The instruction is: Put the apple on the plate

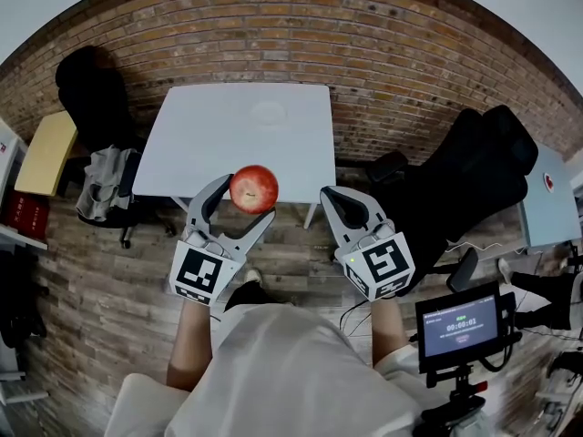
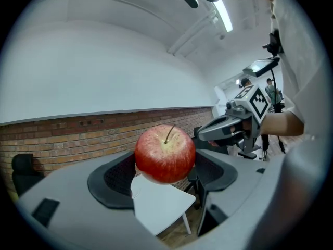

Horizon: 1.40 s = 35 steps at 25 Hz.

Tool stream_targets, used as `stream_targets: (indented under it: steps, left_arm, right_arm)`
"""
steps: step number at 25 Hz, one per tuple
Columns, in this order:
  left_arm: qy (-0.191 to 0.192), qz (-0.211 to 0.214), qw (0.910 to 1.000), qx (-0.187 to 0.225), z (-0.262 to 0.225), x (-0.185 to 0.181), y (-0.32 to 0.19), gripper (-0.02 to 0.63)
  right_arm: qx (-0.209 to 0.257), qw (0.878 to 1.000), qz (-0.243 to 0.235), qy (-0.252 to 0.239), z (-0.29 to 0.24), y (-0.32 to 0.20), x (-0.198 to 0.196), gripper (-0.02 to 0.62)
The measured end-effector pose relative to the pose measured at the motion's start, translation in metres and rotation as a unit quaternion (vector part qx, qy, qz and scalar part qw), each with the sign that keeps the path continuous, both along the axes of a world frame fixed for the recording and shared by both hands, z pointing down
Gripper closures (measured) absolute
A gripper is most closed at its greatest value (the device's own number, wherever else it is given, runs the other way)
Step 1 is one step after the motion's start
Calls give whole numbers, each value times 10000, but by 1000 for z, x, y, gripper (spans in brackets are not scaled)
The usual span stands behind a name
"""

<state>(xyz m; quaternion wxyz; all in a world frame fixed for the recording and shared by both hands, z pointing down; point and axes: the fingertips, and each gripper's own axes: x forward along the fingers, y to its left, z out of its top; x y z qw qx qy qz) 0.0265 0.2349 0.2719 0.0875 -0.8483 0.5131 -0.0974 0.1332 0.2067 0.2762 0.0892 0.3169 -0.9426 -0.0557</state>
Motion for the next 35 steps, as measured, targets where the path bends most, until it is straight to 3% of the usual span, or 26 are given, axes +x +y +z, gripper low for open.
stream_targets:
  steps: [8, 19, 35]
  left_arm:
    - [85, 55, 9999, -17, 2, 12, -1, 242]
    - [257, 111, 9996, -7, 5, -14, -47, 242]
    - [423, 205, 9985, -273, 19, -70, -165, 242]
  right_arm:
    - [-79, 10000, 11, 19, 8, 3, 10, 594]
    - [-106, 9999, 27, 80, 11, -38, -16, 594]
    - [-382, 9988, 128, 261, 21, -153, -68, 594]
